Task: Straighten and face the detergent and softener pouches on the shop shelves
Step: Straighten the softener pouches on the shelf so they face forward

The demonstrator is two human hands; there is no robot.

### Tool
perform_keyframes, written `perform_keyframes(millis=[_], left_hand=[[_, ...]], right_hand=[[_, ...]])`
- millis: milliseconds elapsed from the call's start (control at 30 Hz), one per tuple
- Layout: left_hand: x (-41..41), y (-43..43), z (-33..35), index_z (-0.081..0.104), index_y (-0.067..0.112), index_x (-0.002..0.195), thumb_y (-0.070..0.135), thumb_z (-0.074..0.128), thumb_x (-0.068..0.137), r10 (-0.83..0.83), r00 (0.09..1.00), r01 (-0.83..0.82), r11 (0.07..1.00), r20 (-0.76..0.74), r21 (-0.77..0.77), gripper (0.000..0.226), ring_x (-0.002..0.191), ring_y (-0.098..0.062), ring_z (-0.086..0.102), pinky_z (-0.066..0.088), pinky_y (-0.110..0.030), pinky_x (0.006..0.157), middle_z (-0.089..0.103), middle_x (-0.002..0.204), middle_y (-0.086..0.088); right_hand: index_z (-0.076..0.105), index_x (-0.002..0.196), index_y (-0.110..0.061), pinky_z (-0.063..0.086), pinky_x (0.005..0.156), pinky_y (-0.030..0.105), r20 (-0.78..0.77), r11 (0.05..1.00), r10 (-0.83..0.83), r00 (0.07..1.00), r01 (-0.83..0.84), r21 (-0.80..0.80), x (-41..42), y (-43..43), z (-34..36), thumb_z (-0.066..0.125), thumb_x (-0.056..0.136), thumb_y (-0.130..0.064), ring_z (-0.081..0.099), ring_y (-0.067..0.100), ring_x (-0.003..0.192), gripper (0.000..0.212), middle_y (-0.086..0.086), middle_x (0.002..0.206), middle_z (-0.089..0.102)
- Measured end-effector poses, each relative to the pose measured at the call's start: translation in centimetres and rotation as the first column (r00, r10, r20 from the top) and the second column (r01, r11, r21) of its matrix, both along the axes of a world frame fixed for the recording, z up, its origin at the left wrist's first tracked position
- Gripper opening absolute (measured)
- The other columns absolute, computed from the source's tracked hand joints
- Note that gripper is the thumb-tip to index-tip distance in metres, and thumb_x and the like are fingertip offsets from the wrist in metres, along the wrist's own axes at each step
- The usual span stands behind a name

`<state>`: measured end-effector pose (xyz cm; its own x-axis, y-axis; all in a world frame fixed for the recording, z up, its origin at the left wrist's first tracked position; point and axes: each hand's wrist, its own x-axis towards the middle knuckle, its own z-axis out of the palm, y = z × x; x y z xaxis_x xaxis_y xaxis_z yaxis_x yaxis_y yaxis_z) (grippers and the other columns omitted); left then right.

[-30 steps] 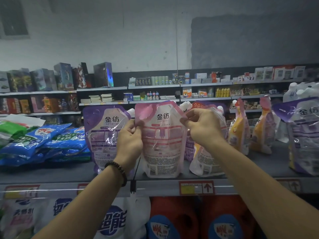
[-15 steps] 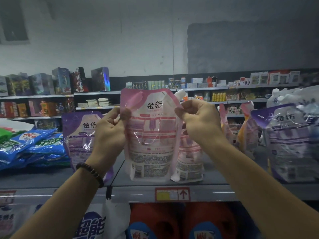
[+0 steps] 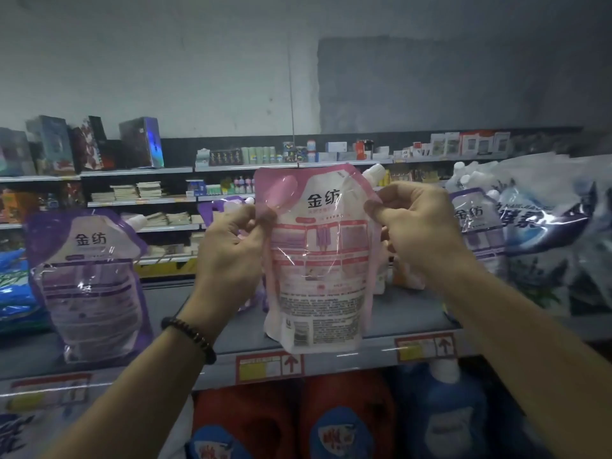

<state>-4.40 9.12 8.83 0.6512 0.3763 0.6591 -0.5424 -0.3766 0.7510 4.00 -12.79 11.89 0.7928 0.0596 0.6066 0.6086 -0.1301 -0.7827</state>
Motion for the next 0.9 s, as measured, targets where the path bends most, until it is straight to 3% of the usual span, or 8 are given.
perform_keyframes(millis=[100,167,233,300,367,533,800,900], left_hand=[[0.9,-1.3,0.2,0.08,0.028,0.109,0.036,0.062,0.106,-0.018,0.999,0.02,0.999,-0.037,0.048,0.02,0.092,-0.023,0.08,0.067,-0.046,0.083,0.083,0.099,0.004],[1.5,-2.0,0.4,0.081,0.027,0.107,0.037,0.064,0.106,-0.006,0.997,0.011,0.998,-0.081,0.062,0.02,0.071,-0.019,0.076,0.065,-0.04,0.067,0.081,0.085,0.006],[2.3,-2.7,0.5,0.08,0.024,0.105,0.034,0.065,0.106,-0.02,0.991,0.028,0.998,-0.136,0.053,0.018,0.049,-0.018,0.058,0.053,-0.031,0.047,0.071,0.065,0.002],[3.1,-3.6,0.6,0.078,0.021,0.107,0.029,0.064,0.107,-0.055,0.98,0.061,0.998,-0.192,0.027,0.016,0.042,-0.022,0.056,0.05,-0.029,0.042,0.071,0.062,-0.006],[3.7,-4.9,0.7,0.077,0.018,0.109,0.023,0.062,0.108,-0.121,0.964,0.118,0.993,-0.236,-0.027,0.015,0.046,-0.03,0.067,0.058,-0.034,0.047,0.078,0.072,-0.012],[5.8,-7.3,0.2,0.073,0.012,0.112,0.024,0.06,0.109,-0.196,0.934,0.158,0.977,-0.299,-0.146,0.018,0.071,-0.041,0.079,0.066,-0.045,0.062,0.08,0.084,-0.019],[9.4,-9.8,-0.7,0.071,0.013,0.109,0.02,0.056,0.111,-0.092,0.94,0.046,0.988,-0.327,-0.146,0.017,0.076,-0.036,0.08,0.065,-0.042,0.067,0.081,0.083,-0.016],[10.4,-10.3,-1.1,0.071,0.015,0.105,0.02,0.055,0.112,-0.073,0.935,0.026,0.99,-0.348,-0.137,0.018,0.077,-0.036,0.081,0.067,-0.046,0.072,0.081,0.083,-0.016]], right_hand=[[0.079,0.086,-0.021,0.06,0.067,0.029,-0.008,0.998,-0.067,0.998,0.067,0.006,0.9,-1.7,0.1,0.083,0.093,-0.025,0.075,0.014,0.076,0.009,-0.006,0.082,0.079],[0.08,0.088,-0.021,0.06,0.073,0.028,-0.013,0.994,-0.111,0.994,0.11,-0.021,1.4,-2.7,0.2,0.084,0.092,-0.027,0.074,0.011,0.079,0.007,-0.008,0.084,0.079],[0.08,0.091,-0.02,0.058,0.067,0.028,-0.02,0.99,-0.139,0.99,0.138,-0.029,1.8,-3.8,0.0,0.083,0.092,-0.026,0.072,0.01,0.07,0.007,-0.006,0.083,0.079],[0.079,0.092,-0.017,0.054,0.051,0.027,-0.045,0.99,-0.142,0.989,0.141,-0.013,2.3,-4.8,-0.4,0.08,0.095,-0.021,0.07,0.015,0.055,0.005,-0.001,0.083,0.079],[0.077,0.092,-0.013,0.055,0.046,0.028,-0.09,0.991,-0.133,0.987,0.133,-0.002,2.9,-5.7,-0.6,0.077,0.098,-0.016,0.075,0.023,0.055,0.006,0.004,0.085,0.079],[0.075,0.092,-0.008,0.066,0.064,0.049,-0.192,0.996,-0.071,0.979,0.078,0.033,5.1,-7.2,-1.1,0.075,0.098,-0.011,0.078,0.036,0.063,0.007,0.012,0.092,0.079],[0.072,0.088,-0.009,0.067,0.064,0.043,-0.198,0.995,-0.096,0.975,0.096,-0.007,8.2,-8.5,-1.8,0.071,0.101,-0.008,0.079,0.026,0.064,0.012,0.011,0.089,0.078],[0.071,0.084,-0.013,0.067,0.063,0.043,-0.198,0.994,-0.106,0.974,0.104,-0.018,9.2,-8.7,-2.1,0.073,0.099,-0.004,0.079,0.025,0.063,0.017,0.009,0.087,0.076]])
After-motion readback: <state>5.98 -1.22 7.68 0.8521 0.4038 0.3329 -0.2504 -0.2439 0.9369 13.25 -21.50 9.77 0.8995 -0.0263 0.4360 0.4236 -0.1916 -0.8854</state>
